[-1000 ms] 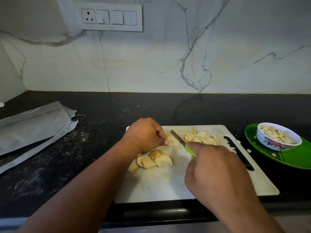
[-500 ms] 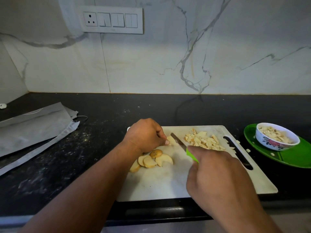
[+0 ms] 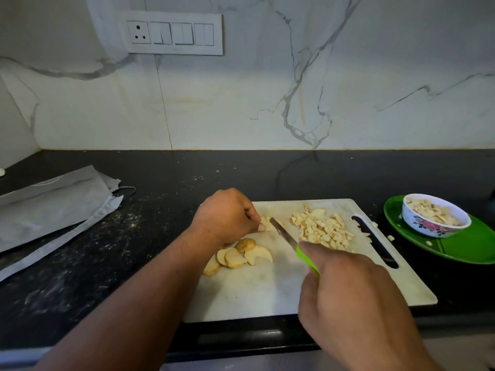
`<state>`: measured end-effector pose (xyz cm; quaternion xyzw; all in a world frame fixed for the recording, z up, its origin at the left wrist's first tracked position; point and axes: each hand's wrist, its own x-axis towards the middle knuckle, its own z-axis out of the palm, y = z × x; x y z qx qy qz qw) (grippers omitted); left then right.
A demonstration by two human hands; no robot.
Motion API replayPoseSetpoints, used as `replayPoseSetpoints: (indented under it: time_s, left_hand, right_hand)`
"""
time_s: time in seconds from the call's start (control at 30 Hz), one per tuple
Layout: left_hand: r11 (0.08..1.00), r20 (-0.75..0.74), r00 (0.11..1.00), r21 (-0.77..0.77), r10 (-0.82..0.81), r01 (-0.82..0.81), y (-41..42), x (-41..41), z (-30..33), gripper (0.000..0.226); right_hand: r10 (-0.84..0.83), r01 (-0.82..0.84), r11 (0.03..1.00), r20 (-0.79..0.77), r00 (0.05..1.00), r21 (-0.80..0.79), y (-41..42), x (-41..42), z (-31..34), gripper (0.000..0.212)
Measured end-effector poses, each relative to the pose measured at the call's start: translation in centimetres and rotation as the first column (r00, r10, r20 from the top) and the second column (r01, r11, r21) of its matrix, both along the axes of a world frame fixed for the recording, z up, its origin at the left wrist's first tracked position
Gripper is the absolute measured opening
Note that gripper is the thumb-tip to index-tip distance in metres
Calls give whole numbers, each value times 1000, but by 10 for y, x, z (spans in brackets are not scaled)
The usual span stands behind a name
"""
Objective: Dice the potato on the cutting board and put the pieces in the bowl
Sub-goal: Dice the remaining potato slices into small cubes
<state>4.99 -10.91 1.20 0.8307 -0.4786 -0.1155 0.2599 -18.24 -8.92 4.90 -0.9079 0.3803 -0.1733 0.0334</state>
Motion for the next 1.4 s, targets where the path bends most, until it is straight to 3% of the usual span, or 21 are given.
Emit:
replayPoseSetpoints:
  time_s: [0.3, 0.6, 0.8, 1.0, 1.1, 1.2, 1.33, 1.4]
  left_hand:
    - [1000, 10, 1000, 9, -1, 1, -1, 2, 0, 7]
    - [998, -8, 998, 7, -58, 58, -2, 7, -2, 5]
    - [983, -242, 955, -110, -171, 148, 4, 10, 0, 14]
    - [973, -206, 962, -180, -179, 143, 7, 7, 2, 28]
    - [972, -55, 973, -86, -225, 220, 2, 4, 8, 33]
    - [929, 86, 926, 78, -368, 362, -8, 5, 19, 37]
    - [813, 83, 822, 238, -563, 532, -27, 5, 26, 38]
    - [804, 80, 816, 251, -572, 539, -36, 4, 22, 33]
  right_hand:
    - [-4, 4, 1000, 38, 999, -1, -14, 37, -16, 41]
    - [-19, 19, 999, 4, 1000, 49, 0, -8, -5, 50]
    - [-102, 93, 994, 163, 981, 62, -23, -16, -6, 46]
    - [-120, 87, 986, 248, 961, 140, -42, -11, -20, 43]
    - [-113, 70, 986, 297, 948, 152, -48, -9, -28, 44]
    - [-103, 36, 984, 399, 911, 173, -53, -8, -40, 44]
    - [-131, -6, 968, 529, 838, 249, -56, -9, -51, 43]
    - [-148, -25, 957, 562, 814, 288, -58, -10, -53, 42]
